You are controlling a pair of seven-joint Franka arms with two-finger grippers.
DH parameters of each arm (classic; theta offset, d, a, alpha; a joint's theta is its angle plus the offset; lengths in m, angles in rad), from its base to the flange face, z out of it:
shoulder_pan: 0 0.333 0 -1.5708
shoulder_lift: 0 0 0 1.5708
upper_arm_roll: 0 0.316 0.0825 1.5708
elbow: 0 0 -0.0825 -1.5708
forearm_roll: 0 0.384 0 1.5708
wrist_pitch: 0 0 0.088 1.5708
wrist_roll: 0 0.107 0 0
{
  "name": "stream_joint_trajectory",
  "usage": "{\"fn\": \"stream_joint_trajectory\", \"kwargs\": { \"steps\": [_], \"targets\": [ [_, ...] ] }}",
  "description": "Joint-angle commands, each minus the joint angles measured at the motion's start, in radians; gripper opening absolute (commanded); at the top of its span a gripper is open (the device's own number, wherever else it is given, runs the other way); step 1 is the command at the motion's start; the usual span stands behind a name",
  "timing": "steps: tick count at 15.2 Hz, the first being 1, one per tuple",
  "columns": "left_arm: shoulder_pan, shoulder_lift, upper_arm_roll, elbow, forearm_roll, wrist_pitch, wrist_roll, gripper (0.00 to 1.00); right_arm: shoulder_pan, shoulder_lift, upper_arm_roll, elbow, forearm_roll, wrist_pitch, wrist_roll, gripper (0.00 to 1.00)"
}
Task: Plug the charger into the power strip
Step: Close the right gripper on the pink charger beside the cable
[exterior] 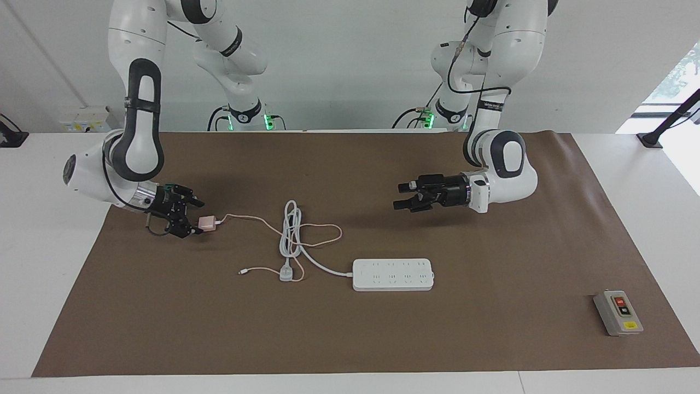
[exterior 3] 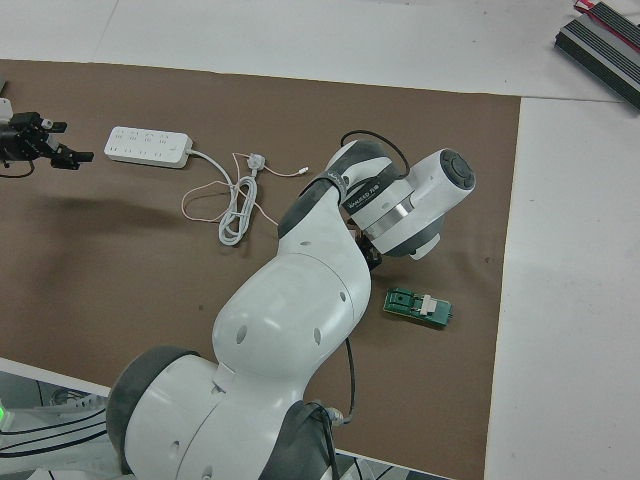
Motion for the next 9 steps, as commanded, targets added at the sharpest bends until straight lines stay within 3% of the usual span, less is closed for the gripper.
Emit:
{"fn": "stream_joint_trajectory", "kwargs": {
  "steps": [1,5,6,8,9],
  "targets": [
    [-0.02,0.072,0.01,0.057,-0.024,-0.044,0.057,1.0,0.0,-0.009,0.003,-0.038,0.026,0.039,-0.019,0.98],
    [-0.065,0.079,0.01,0.08,-0.033,-0.001,0.066,1.0,0.0,-0.012,0.003,-0.063,0.026,0.064,-0.044,0.82],
    [-0.072,0.083,0.01,0.083,-0.033,0.014,0.073,1.0,0.0,-0.012,0.003,-0.061,0.026,0.064,-0.042,0.66],
    [-0.085,0.096,0.011,0.09,-0.058,0.025,0.08,1.0,0.0,-0.012,0.006,-0.053,0.026,0.059,-0.034,0.25],
    [-0.085,0.098,0.011,0.09,-0.058,0.025,0.083,1.0,0.0,-0.01,0.009,-0.044,0.026,0.052,-0.024,0.16]
  ]
}}
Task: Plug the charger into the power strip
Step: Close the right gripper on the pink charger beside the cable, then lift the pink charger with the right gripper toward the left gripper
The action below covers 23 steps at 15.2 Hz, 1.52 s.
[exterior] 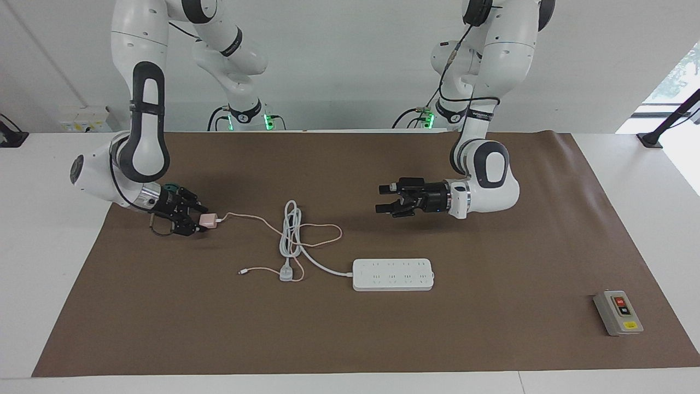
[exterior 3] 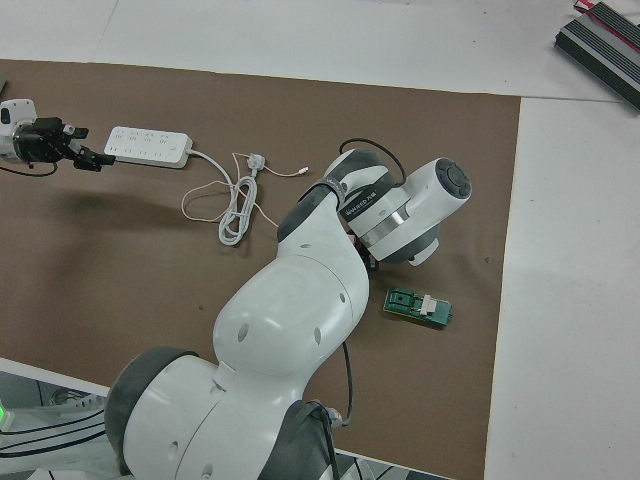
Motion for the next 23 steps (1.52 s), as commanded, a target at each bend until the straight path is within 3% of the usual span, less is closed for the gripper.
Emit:
{"fn": "stream_joint_trajectory", "kwargs": {
  "steps": [1,4,7,9,14,20,23],
  "targets": [
    [-0.018,0.026,0.011,0.023,-0.029,0.016,0.024,1.0,-0.001,-0.004,0.009,0.017,0.022,-0.005,0.007,0.01],
    [-0.021,0.042,0.011,0.028,-0.029,0.019,0.033,1.0,0.031,-0.006,0.014,0.092,0.022,-0.089,0.09,0.0],
    [-0.029,0.049,0.009,0.032,-0.031,0.017,0.033,1.0,0.077,-0.059,0.015,0.164,0.024,-0.192,0.231,0.0],
    [-0.026,0.049,0.011,0.048,-0.031,0.014,0.033,1.0,0.137,-0.11,0.017,0.169,0.039,-0.194,0.346,0.0],
    [-0.013,0.046,0.011,0.049,-0.026,0.0,0.035,1.0,0.28,-0.148,0.015,0.181,0.131,-0.176,0.499,0.0],
    [-0.01,0.048,0.011,0.052,-0.026,0.002,0.063,1.0,0.433,-0.138,0.015,0.184,0.253,0.057,0.576,0.0],
    [-0.01,0.049,0.012,0.052,-0.026,0.017,0.063,1.0,0.49,-0.064,0.015,0.261,0.258,0.07,0.61,0.0]
  ]
}}
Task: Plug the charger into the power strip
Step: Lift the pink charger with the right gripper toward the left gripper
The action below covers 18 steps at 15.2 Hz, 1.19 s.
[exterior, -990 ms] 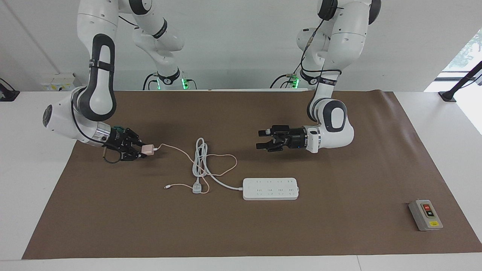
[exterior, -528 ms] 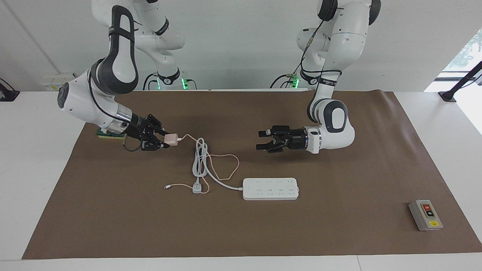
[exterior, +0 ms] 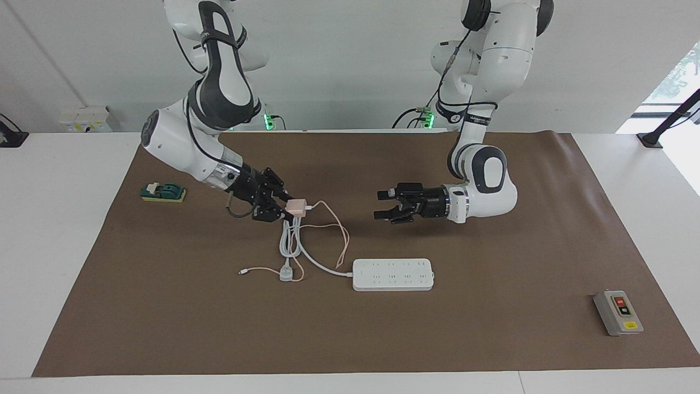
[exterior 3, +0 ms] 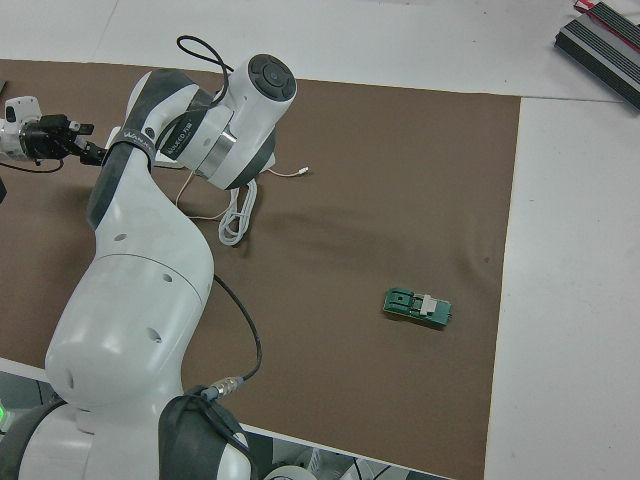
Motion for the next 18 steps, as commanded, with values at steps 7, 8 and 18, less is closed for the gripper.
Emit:
{"fn": "stream_joint_trajectory", "kwargs": {
  "steps": [7,8,18],
  "targets": [
    [-0.006,0.016,0.005,0.011,-0.013,0.052,0.011,1.0,0.131,0.182,-0.004,0.204,-0.001,0.047,0.126,0.0],
    [-0.009,0.016,0.005,0.009,-0.011,0.068,0.011,1.0,0.134,0.202,-0.004,0.227,-0.007,0.045,0.136,0.0],
    [-0.033,0.014,0.002,0.02,-0.013,0.131,0.011,1.0,0.252,0.289,-0.007,0.353,-0.113,0.051,0.349,0.0]
  ]
}}
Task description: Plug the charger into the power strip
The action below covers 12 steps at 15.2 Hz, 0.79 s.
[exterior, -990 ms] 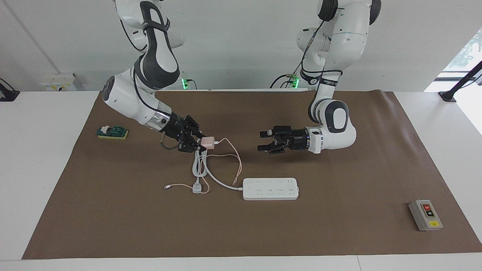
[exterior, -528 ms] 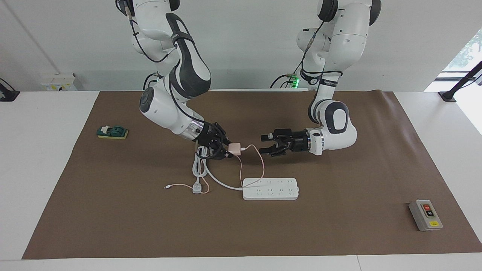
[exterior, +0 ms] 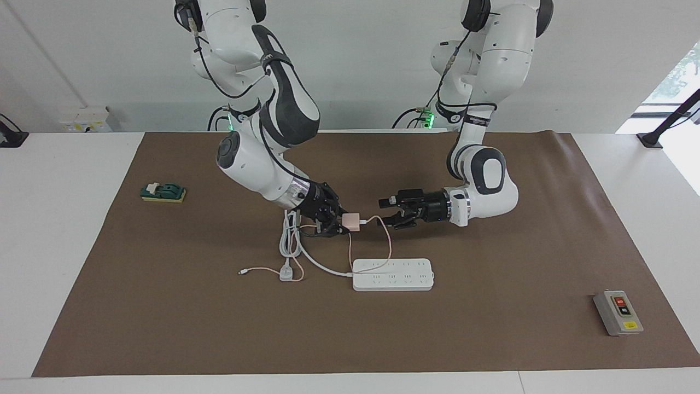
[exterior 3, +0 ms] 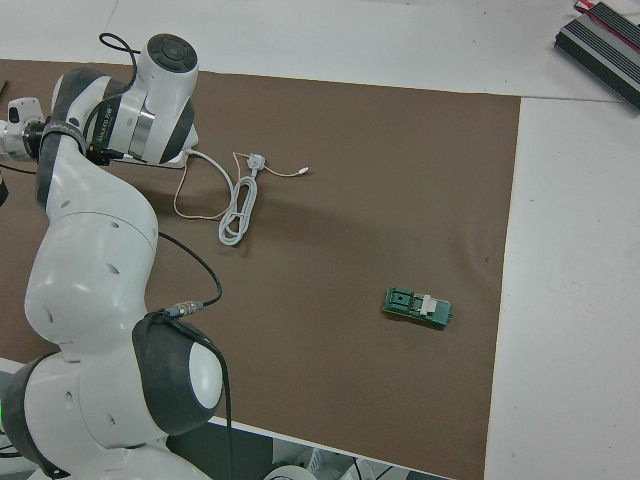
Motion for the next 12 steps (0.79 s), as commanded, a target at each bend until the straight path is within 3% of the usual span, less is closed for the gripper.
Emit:
{"fn": "stream_joint_trajectory", "kwargs": {
  "steps": [1,12],
  "targets": [
    [-0.027,0.007,0.009,0.019,-0.013,0.045,0.011,1.0,0.043,0.043,-0.005,0.067,-0.045,0.007,0.091,0.0],
    [-0.015,0.011,0.011,0.021,-0.004,0.039,0.03,1.0,0.056,0.044,-0.007,0.07,-0.048,0.006,0.1,0.0]
  ]
}}
